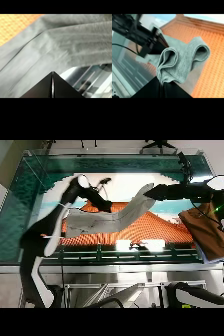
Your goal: Fold the shirts.
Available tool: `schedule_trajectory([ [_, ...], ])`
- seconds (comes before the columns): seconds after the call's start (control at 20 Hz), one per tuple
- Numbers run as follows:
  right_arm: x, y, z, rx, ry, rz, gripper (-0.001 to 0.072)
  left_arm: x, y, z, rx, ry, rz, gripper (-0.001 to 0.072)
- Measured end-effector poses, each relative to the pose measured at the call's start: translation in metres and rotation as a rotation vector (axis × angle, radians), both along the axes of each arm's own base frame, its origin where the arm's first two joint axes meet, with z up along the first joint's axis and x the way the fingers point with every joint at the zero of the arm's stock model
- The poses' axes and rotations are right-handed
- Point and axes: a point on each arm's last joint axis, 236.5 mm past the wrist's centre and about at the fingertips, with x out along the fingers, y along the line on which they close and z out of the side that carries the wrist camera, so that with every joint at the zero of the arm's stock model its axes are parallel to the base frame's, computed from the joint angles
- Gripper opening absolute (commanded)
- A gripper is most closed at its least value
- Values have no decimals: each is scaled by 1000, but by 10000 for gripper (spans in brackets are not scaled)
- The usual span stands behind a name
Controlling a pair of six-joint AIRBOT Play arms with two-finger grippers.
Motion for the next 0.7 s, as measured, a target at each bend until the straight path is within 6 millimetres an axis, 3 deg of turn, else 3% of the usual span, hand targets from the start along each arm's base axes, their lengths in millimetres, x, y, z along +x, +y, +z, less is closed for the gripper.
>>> schedule_trajectory([
  [0.1, -2, 43, 4, 18, -37, 32, 17, 14, 63, 49, -13, -54, 112, 9],
  [0.2, -2, 100, -3, 41, -68, 53, 17, 16, 130, 93, -16, -103, 250, 8],
  [0.35, -7, 208, -25, 119, -133, 59, 16, 3, 221, 142, -11, -180, 454, 9],
  [0.4, -11, 242, -35, 141, -154, 55, 23, -4, 243, 152, -11, -197, 510, 9],
  [0.45, -15, 275, -48, 153, -176, 51, 212, -14, 265, 160, -5, -214, 561, 9],
  [0.5, -22, 310, -68, 150, -197, 59, 539, -24, 283, 164, 2, -231, 602, 9],
  [0.6, -33, 364, -102, 140, -223, 84, 479, -37, 310, 167, 13, -262, 682, 9],
  [0.7, -33, 391, -126, 138, -229, 98, 479, -49, 331, 166, 22, -288, 756, 8],
])
